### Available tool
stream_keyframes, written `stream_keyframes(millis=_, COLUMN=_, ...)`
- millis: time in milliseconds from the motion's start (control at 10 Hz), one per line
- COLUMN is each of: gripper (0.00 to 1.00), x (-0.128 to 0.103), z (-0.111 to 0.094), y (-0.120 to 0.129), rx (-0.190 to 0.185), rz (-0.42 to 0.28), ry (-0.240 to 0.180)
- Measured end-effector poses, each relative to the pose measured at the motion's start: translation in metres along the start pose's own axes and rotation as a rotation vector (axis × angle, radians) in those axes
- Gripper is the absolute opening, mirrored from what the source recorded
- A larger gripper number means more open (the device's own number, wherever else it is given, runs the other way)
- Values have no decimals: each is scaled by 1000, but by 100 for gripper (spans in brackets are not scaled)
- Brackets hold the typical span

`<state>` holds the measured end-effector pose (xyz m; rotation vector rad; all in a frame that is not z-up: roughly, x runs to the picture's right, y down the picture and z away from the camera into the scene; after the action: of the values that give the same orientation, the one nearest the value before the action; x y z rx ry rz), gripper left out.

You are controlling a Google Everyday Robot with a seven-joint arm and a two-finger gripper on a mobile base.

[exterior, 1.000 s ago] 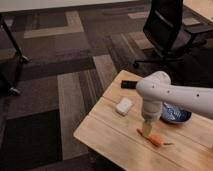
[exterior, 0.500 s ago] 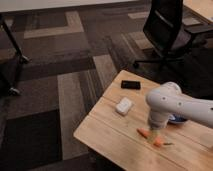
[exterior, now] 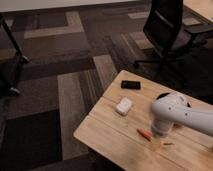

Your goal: Place the pepper on the white sponge

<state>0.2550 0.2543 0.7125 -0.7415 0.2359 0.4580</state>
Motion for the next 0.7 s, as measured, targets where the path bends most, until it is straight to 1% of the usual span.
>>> stream_keyframes(millis=100, gripper=65, x=2, z=6, y=3, rx=-8, rz=8, ry=-4)
stream_keyframes(millis=300, gripper=47, x=7, z=4, y=3, rx=-6, rz=31, ry=14)
stream_keyframes(millis=500, gripper=20, x=10, z=-16, y=1, rx=10, rz=53, ry=39)
stream_keyframes(millis=600, gripper=4, x=12, z=-36, y=-3, rx=12, rz=86, ry=60)
stream_keyframes(millis=700, gripper=0, x=14, z=-61, y=-17, rx=30, rz=136, ry=100)
